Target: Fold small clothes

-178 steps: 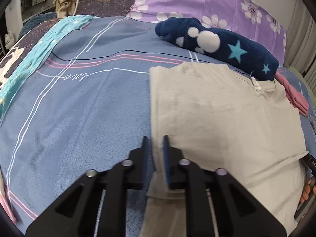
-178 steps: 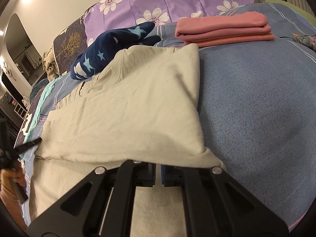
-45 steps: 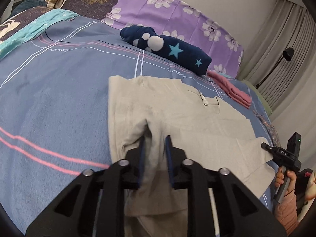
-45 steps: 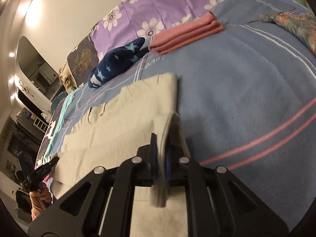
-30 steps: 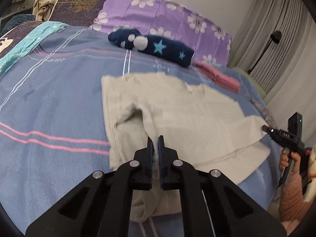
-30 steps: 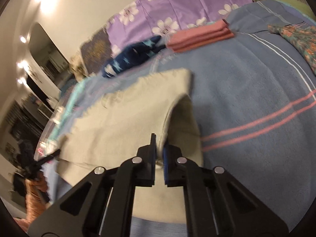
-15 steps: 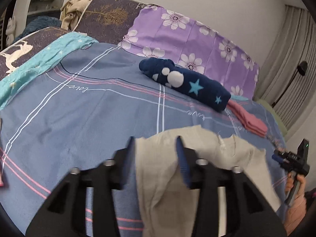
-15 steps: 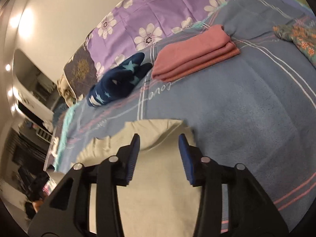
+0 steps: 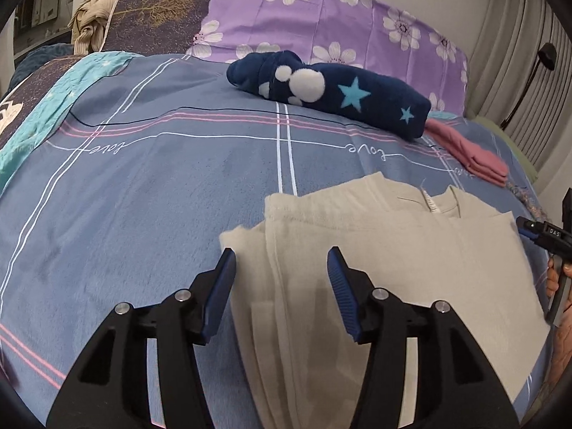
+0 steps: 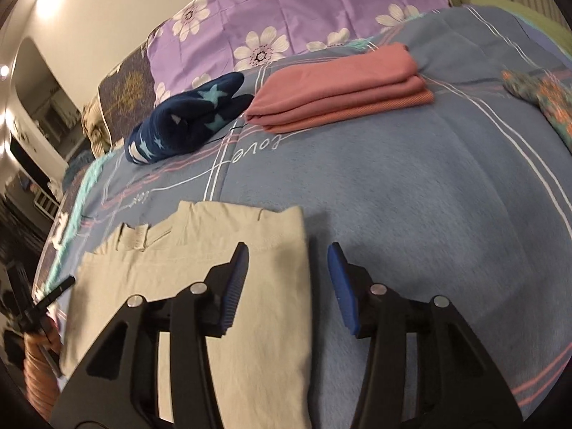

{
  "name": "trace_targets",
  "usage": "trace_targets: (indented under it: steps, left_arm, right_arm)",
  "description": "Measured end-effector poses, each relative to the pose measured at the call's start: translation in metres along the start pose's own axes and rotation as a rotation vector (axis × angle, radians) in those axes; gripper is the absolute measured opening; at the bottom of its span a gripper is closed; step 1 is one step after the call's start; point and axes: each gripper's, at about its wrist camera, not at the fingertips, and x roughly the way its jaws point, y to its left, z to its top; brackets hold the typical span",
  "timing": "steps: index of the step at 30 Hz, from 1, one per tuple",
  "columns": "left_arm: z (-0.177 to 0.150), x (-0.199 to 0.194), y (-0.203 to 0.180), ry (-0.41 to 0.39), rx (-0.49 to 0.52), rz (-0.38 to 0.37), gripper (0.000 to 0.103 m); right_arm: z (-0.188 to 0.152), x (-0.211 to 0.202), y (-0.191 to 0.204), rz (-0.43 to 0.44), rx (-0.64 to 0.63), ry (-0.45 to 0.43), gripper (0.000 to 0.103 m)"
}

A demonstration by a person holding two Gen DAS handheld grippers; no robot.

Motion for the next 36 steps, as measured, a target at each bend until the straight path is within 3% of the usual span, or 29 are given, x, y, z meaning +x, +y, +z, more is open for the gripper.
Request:
trace_targets:
  steps: [1,2,3,7,12,15,17,19,21,22,23,26,27,29,32,36]
  left_arm:
    - [0.003,0.004,-0.001,0.011,0.004,0.009,0.031]
    - [0.006,0.009,0.000,0.024,0.006,0.017,0.003]
    - [0.007,0.012,0.000,0.032,0.003,0.012,0.001]
    - [0.008,-0.012,-0.007,-0.061,0.033,-0.023,0.001]
    - [0.018,-0.048,-0.018,-0.153,0.065,-0.042,0.001]
    - [0.030,-0.068,-0.025,-0.227,0.093,0.004,0.001]
    - [0.038,-0.069,-0.024,-0.244,0.115,0.069,0.001]
    - [0.042,-0.052,-0.017,-0.198,0.110,0.086,0.002]
    - [0.039,-0.023,-0.010,-0.093,0.104,0.069,0.013]
    - [0.032,-0.006,-0.008,-0.032,0.104,0.088,0.031]
    - [0.028,-0.001,-0.006,-0.016,0.106,0.106,0.039]
    - [0.007,-0.003,-0.003,-0.005,0.106,0.098,0.040]
    - [0.002,-0.009,-0.002,-0.007,0.097,0.090,0.041]
    - [-0.014,-0.032,0.000,-0.034,0.078,0.060,0.052]
    - [-0.044,-0.075,0.002,-0.087,0.073,0.022,0.055]
    - [-0.092,-0.116,0.005,-0.088,0.059,0.001,0.055]
  right_arm:
    - [0.001,0.003,0.002,-0.013,-0.013,0.000,0.046]
    - [0.002,0.007,0.005,-0.029,-0.031,0.006,0.029]
    - [0.002,0.008,0.006,-0.050,-0.044,0.008,0.004]
    - [0.001,-0.016,0.020,-0.056,-0.095,-0.086,0.004]
    - [0.017,-0.050,0.039,0.039,-0.111,-0.191,0.004]
    - [0.034,-0.055,0.049,0.059,-0.111,-0.235,0.004]
    - [0.047,-0.043,0.051,0.040,-0.104,-0.227,0.005]
    - [0.056,-0.008,0.046,-0.025,-0.104,-0.142,0.006]
    - [0.053,0.024,0.034,-0.092,-0.067,-0.044,0.011]
    - [0.048,0.035,0.028,-0.109,-0.047,0.002,0.011]
    - [0.039,0.042,0.021,-0.108,-0.025,0.035,0.012]
    - [0.016,0.029,0.012,-0.086,-0.031,0.018,0.028]
    - [0.009,0.020,0.010,-0.080,-0.040,0.007,0.029]
    - [-0.007,-0.004,0.004,-0.073,-0.048,-0.007,0.037]
    - [-0.036,-0.038,-0.001,-0.037,-0.064,-0.021,0.038]
    - [-0.079,-0.071,-0.008,0.000,-0.048,-0.011,0.041]
